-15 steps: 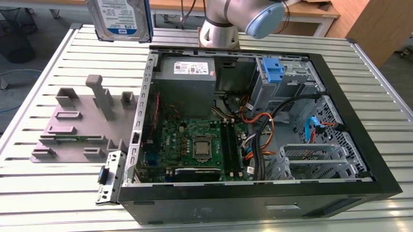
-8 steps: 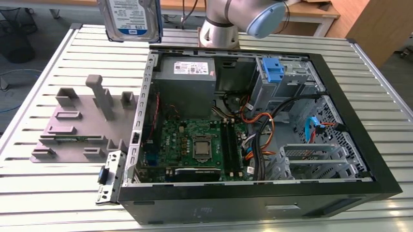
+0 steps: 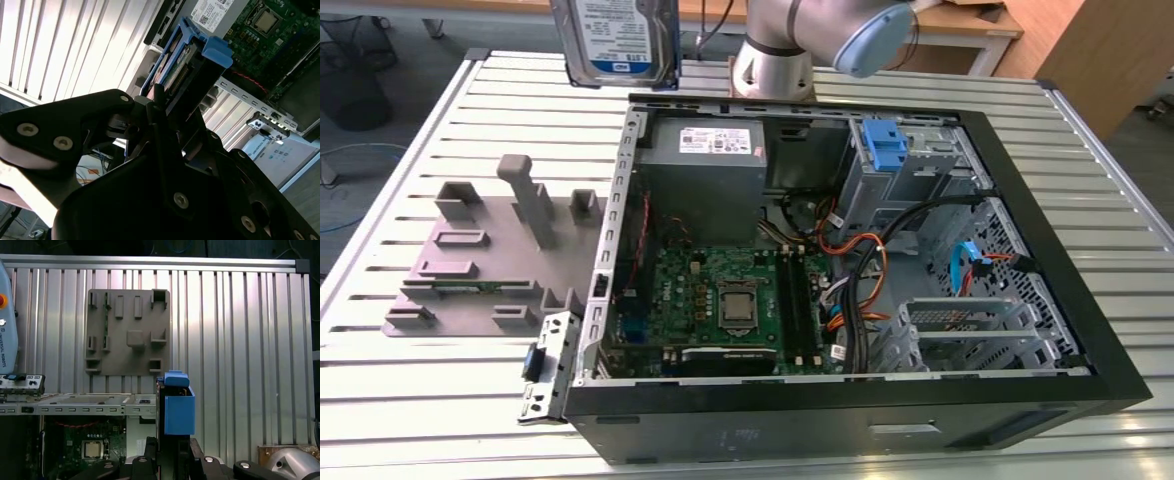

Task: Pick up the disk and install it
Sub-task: 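Pick up the disk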

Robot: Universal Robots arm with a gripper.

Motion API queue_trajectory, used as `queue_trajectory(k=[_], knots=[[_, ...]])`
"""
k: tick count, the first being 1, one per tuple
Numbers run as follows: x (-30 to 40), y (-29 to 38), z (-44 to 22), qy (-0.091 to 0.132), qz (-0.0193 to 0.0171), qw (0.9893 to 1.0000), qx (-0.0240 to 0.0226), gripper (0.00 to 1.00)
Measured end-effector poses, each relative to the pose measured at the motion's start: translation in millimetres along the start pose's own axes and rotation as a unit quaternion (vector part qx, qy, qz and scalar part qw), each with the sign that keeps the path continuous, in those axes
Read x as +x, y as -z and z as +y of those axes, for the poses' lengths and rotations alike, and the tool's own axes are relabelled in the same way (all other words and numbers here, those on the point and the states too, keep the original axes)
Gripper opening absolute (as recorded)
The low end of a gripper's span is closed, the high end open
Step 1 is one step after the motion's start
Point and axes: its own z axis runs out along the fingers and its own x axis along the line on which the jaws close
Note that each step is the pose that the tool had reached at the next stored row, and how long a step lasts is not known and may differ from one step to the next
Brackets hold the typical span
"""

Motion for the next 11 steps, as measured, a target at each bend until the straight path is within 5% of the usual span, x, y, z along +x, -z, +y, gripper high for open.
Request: queue_trajectory(k=[11], knots=[[-0.5, 1.3, -29.9, 0.0, 0.0, 1.0, 0.0, 0.35]])
